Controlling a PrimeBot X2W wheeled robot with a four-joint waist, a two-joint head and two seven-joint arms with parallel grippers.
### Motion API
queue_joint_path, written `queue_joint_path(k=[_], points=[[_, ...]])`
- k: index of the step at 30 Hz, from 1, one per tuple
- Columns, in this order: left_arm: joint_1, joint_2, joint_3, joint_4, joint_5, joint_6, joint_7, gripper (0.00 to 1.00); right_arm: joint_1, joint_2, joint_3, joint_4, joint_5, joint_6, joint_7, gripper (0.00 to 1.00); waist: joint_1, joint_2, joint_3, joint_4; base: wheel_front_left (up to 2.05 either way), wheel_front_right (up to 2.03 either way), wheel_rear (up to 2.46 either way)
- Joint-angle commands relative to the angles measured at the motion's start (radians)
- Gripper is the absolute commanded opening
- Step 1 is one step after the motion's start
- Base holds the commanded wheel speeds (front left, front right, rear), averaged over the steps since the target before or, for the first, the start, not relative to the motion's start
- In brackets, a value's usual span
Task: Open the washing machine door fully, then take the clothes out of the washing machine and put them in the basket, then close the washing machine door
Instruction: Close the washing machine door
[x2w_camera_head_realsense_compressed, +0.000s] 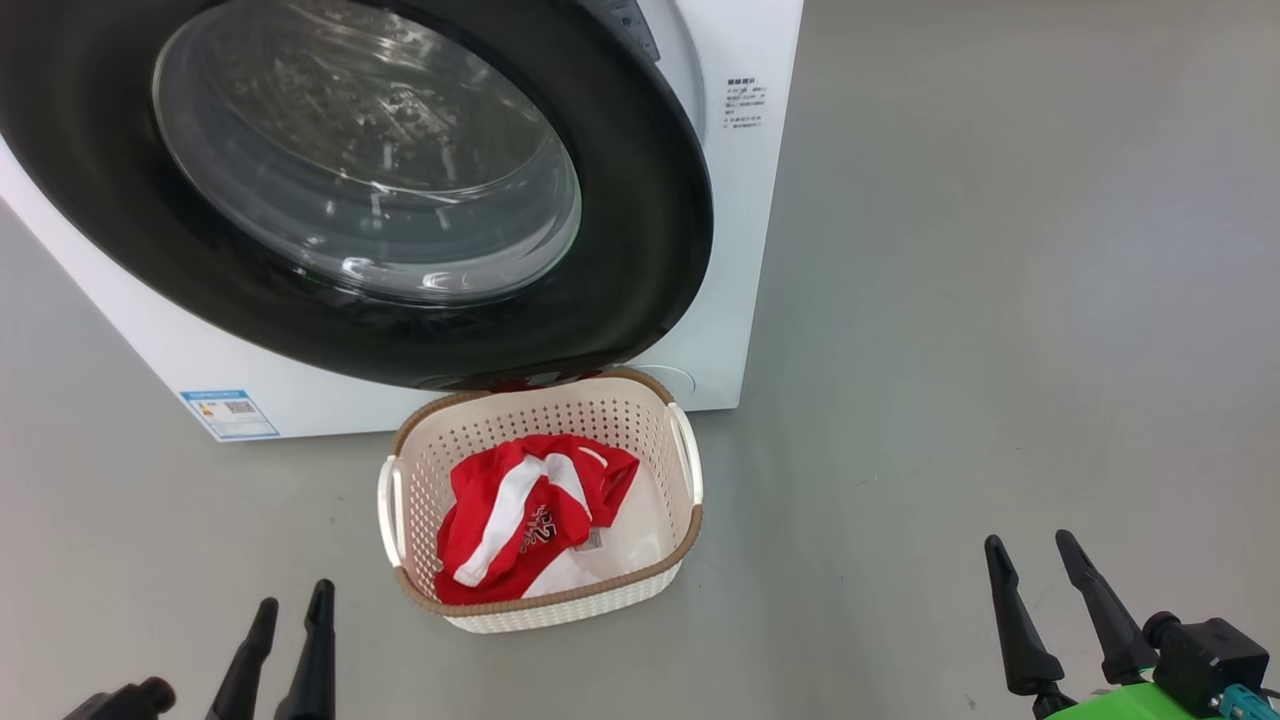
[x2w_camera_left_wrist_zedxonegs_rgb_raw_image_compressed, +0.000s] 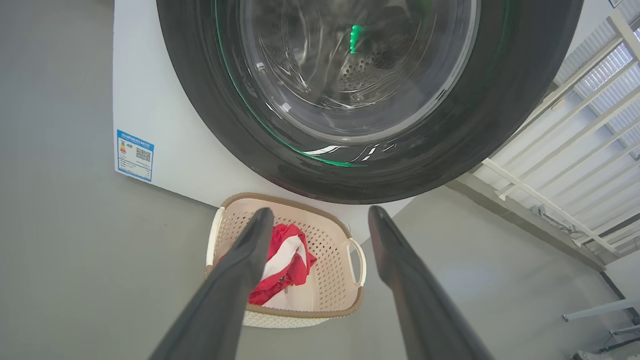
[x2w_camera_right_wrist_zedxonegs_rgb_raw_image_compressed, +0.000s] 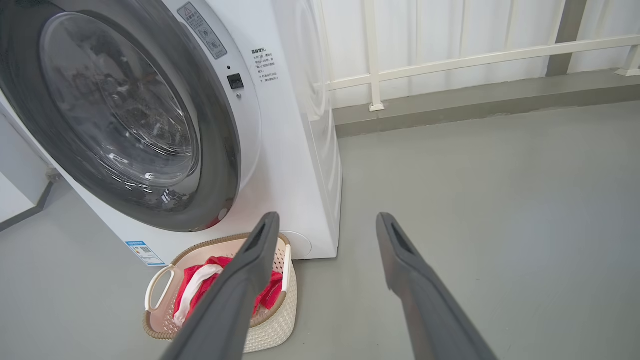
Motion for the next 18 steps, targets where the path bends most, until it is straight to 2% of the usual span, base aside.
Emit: queue_joint_path(k=[1, 10, 18], points=[[-0.004, 0.011, 0.049, -0.031, 0.06, -0.006, -0.012, 1.0, -0.009, -0.017, 0.017, -0.021, -0.005, 0.007, -0.006, 1.0, 0.0, 0.0, -0.002, 0.0, 0.0, 0.0, 0.0], [0.029, -0.065, 0.16, -0.128, 0.378, -0.006, -0.012, 1.0, -0.003, -0.018, 0.01, -0.024, -0.007, 0.007, -0.006, 1.0, 0.0, 0.0, -0.006, 0.003, 0.0, 0.0, 0.0], [0.053, -0.117, 0.217, -0.199, 0.546, -0.006, -0.012, 1.0, -0.004, -0.019, 0.009, -0.029, -0.007, 0.007, -0.006, 1.0, 0.0, 0.0, -0.009, 0.004, 0.0, 0.0, 0.0]])
